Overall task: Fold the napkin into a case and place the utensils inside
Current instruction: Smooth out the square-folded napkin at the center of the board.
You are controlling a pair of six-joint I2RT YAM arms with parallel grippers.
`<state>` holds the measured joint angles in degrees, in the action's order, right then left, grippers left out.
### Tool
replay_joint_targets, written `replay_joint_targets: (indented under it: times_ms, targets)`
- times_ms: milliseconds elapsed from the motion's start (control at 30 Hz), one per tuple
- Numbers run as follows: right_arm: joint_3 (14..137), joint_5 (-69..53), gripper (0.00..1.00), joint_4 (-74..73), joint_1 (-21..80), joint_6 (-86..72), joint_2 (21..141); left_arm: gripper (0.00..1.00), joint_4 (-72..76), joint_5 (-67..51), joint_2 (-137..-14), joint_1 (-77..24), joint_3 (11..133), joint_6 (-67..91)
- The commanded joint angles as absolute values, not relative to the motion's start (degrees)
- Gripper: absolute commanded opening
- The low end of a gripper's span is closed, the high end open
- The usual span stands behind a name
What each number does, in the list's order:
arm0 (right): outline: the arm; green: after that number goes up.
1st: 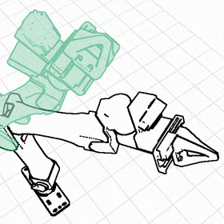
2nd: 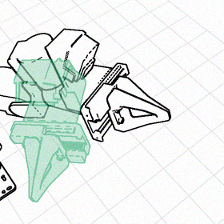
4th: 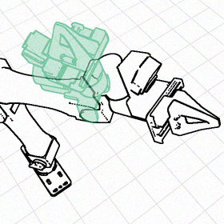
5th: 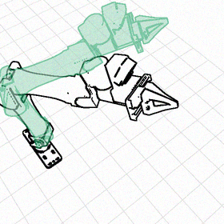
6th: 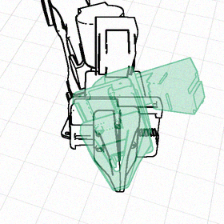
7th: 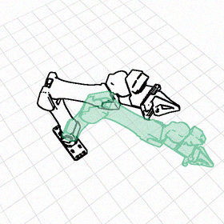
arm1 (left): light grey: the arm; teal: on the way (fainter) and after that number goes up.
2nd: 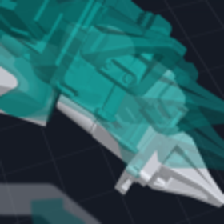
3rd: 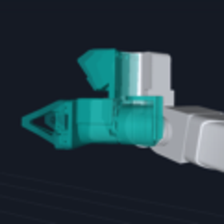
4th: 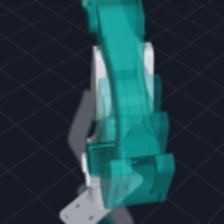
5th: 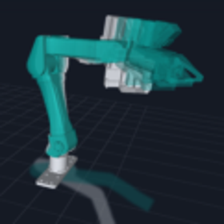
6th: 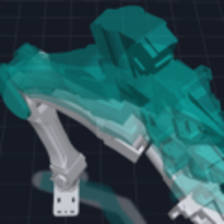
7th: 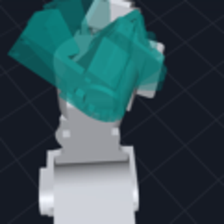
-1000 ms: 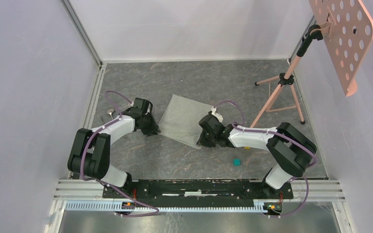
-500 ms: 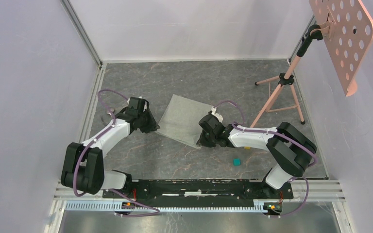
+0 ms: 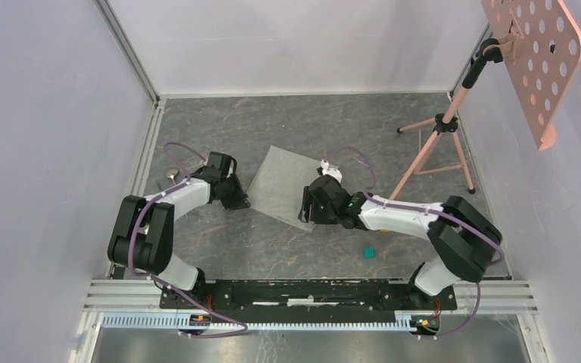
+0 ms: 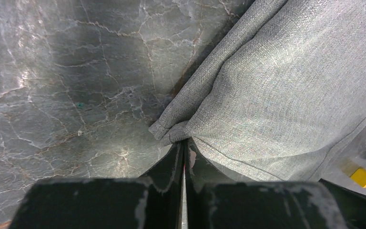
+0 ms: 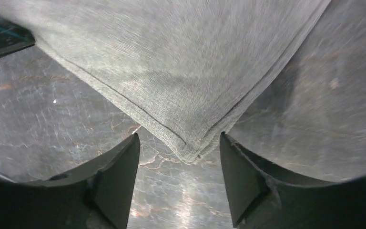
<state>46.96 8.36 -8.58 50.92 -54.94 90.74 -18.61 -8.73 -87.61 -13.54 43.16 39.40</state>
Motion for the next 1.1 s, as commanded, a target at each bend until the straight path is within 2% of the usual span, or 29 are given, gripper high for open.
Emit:
replay_joint_targets:
  times_ms: [0, 67, 167, 233, 300, 400, 600, 867, 1067]
  targets:
    - [47.0, 16.1, 0.73, -3.7, 50.7, -33.0, 80.9, 0.06, -17.0, -6.7, -89.2, -12.8, 43.6, 40.0]
    - [47.4, 13.4, 0.86, 3.0, 49.6, -23.0, 78.9, 0.06, -17.1, -6.6, -89.1, -12.9, 43.6, 39.8]
    - [55.3, 3.8, 0.88, 7.3, 46.4, -12.3, 84.1, 0.06, -17.7, -6.1, -89.0, -12.9, 43.6, 39.7]
    - [64.5, -1.2, 0.84, 4.8, 44.5, -9.7, 91.2, 0.06, -17.6, -6.2, -89.3, -12.8, 43.5, 39.7]
    - [72.9, -6.5, 0.75, 3.5, 42.6, -9.1, 98.2, 0.02, -17.6, -6.4, -89.8, -12.8, 43.6, 39.6]
    - [82.0, -13.3, 0.63, 3.3, 40.2, -8.7, 108.5, 0.02, -17.9, -5.9, -90.4, -12.5, 43.9, 39.4]
    - [96.1, -18.2, 0.47, 2.0, 39.0, -7.0, 122.3, 0.02, -18.3, -6.5, -91.9, -12.0, 43.9, 39.3]
    - [101.6, -16.7, 0.32, 3.0, 37.8, -8.4, 132.1, 0.02, -18.5, -6.4, -92.8, -11.8, 43.7, 39.6]
    - [101.5, -13.9, 0.3, 3.9, 34.8, -13.3, 136.4, 0.02, -20.6, -5.9, -93.3, -11.5, 44.7, 40.2]
